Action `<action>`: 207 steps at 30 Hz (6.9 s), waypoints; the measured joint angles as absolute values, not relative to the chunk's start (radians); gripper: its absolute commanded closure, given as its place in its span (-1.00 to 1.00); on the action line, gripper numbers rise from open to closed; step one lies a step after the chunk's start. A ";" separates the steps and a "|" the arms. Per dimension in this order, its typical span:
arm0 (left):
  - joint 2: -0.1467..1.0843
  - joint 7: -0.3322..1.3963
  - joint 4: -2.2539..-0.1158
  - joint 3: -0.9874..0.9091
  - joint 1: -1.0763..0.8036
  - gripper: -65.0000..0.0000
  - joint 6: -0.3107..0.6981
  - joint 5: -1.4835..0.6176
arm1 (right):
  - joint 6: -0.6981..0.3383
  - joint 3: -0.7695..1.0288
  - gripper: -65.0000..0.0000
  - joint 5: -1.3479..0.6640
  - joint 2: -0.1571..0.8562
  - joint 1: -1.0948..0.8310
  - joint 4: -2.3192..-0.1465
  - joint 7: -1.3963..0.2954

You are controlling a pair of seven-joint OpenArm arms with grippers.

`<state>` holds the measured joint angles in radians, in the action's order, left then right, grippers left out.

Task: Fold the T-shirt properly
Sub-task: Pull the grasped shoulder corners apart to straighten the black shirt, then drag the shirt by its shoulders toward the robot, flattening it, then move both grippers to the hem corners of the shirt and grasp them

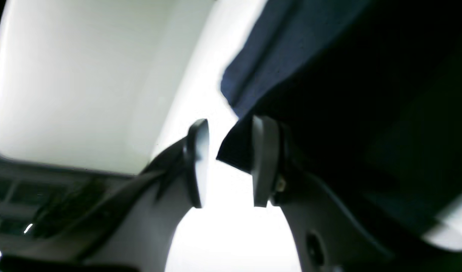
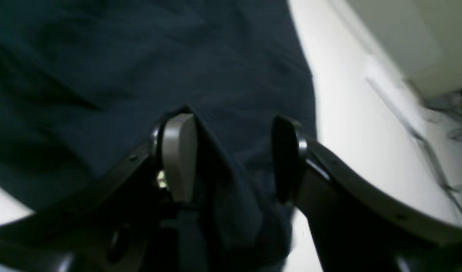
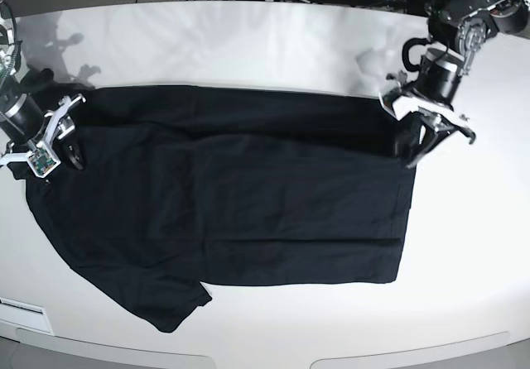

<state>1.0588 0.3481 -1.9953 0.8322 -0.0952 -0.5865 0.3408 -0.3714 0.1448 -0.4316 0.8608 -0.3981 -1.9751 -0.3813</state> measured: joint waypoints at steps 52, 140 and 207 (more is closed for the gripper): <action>0.829 0.547 -1.694 0.748 0.222 1.00 0.141 -0.294 | -0.472 0.141 1.00 -0.819 0.780 -0.280 -1.655 -0.947; 1.091 0.751 -2.299 0.404 -0.092 1.00 -0.270 0.086 | -0.359 0.565 1.00 -0.628 0.744 -0.883 -2.199 -0.953; 0.490 1.090 -0.600 0.178 0.628 1.00 0.555 -1.241 | -0.479 0.108 0.02 -0.775 0.684 0.260 -1.050 -0.722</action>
